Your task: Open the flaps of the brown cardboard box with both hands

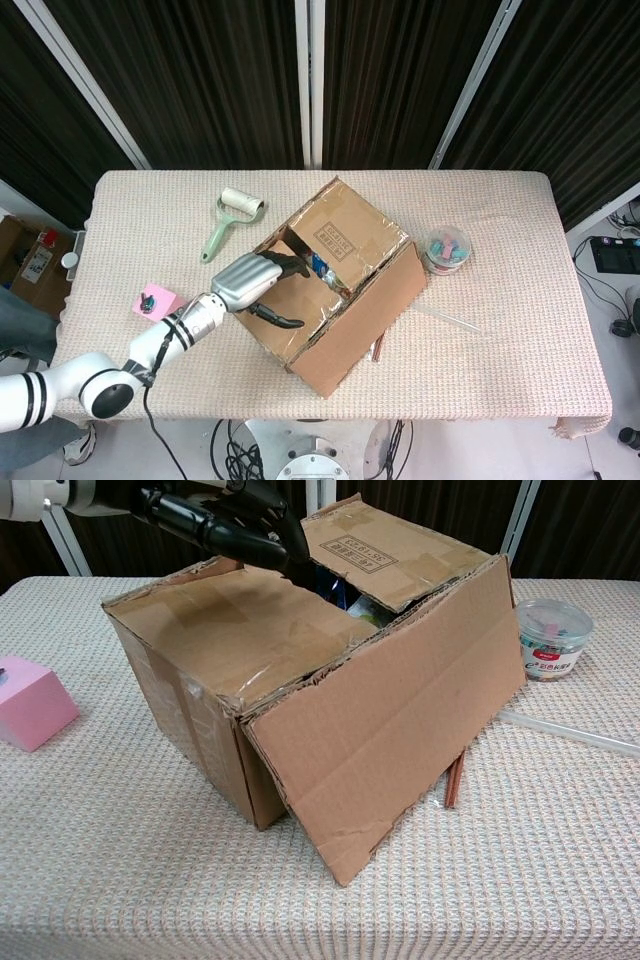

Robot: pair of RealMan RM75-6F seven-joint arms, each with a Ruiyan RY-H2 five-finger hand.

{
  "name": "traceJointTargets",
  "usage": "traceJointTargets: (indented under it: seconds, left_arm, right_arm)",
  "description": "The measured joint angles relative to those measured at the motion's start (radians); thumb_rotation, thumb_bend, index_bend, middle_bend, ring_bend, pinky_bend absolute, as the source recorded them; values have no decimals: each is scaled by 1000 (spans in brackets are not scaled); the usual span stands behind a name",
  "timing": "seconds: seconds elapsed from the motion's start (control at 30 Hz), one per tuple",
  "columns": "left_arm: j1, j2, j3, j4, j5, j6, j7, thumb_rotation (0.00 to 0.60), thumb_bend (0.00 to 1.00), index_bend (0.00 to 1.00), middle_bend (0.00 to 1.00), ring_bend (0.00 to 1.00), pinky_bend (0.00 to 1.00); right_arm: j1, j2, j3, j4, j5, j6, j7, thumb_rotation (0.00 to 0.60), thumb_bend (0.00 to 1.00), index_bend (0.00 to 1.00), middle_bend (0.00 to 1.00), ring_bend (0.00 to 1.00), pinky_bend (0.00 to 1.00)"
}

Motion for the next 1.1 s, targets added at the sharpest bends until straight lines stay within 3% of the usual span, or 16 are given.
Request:
traceJointTargets:
  seconds: [0.33,0.57,0.77,1.1]
  left_arm:
    - [-4,-42,-9,25,-56,4,-61,170,0,202,133,151,215]
    - [-39,-82,31,84,-64,-24,21,170,0,204,133,139,213]
    - [-57,-140,35,128,-82,-30,10,170,0,204,133,138,213]
    - [-73,-214,35,199,-20,-10,19,168,0,204,117,118,212]
  right_arm:
    - [-4,-2,1,10,3,-2,8,600,315,0,0,0,0]
    - [-4,-12,0,25,8,-11,18,600,315,0,0,0,0]
    - [-6,-13,3,34,15,-16,26,600,315,0,0,0,0]
    - [-6,-21,2,49,22,-32,35,600,315,0,0,0,0]
